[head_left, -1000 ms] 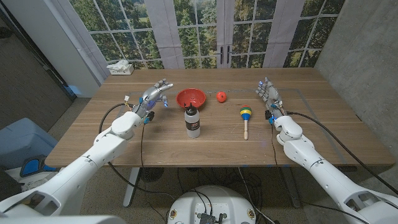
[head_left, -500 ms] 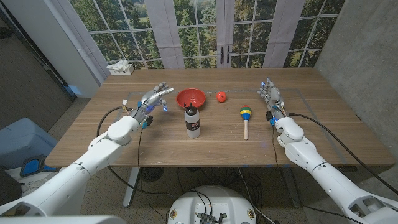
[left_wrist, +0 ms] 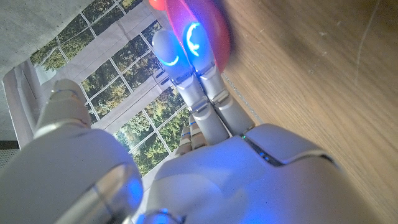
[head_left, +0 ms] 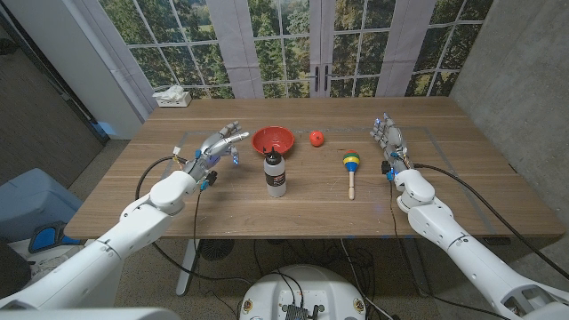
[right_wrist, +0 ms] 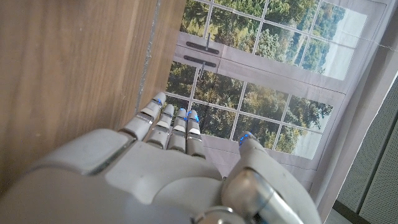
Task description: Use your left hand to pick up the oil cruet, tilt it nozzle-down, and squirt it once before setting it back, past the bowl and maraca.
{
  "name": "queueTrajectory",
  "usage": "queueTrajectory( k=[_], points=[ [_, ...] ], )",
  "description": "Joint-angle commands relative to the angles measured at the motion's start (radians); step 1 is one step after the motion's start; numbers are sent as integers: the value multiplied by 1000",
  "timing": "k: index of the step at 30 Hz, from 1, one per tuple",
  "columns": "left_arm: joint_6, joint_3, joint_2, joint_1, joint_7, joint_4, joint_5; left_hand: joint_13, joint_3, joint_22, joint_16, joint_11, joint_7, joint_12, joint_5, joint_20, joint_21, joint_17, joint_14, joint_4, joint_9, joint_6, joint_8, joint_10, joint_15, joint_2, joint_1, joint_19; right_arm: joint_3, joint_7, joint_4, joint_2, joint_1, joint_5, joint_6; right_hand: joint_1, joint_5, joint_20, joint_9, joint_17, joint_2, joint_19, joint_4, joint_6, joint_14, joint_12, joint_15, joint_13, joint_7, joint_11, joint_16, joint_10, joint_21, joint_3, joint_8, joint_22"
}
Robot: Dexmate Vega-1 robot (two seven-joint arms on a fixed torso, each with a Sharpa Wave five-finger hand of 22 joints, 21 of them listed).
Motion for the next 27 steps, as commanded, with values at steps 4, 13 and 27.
queueTrajectory(
  k=[4,13,27],
  points=[
    [-20,-30,44,74,-13,-56,-2,5,-26,4,-5,-6,8,12,14,-4,10,5,8,6,3,21,7,23,2,3,25,5,7,-47,-28,5,-22,-11,-10,0,-2,4,4,-1,0,4,-11,-2,2,1,3,3,3,2,6,-4,5,2,0,2],
    [-23,-46,70,121,-21,-95,-3,5,-46,4,-16,-6,9,10,22,-4,12,-4,9,8,3,22,4,27,1,6,41,5,11,-60,-38,7,-37,-11,-9,-2,-2,7,4,-2,-2,8,-15,-3,5,0,7,3,2,3,8,-7,6,0,0,2],
    [-1,-100,116,236,17,-186,-8,5,-80,-2,-30,-9,7,5,33,-4,8,-10,8,12,3,26,2,25,0,10,64,-6,19,-66,-44,-1,-41,0,-34,33,2,9,3,-16,-8,11,-54,-6,10,0,8,2,1,1,4,-7,5,14,0,2]
  ],
)
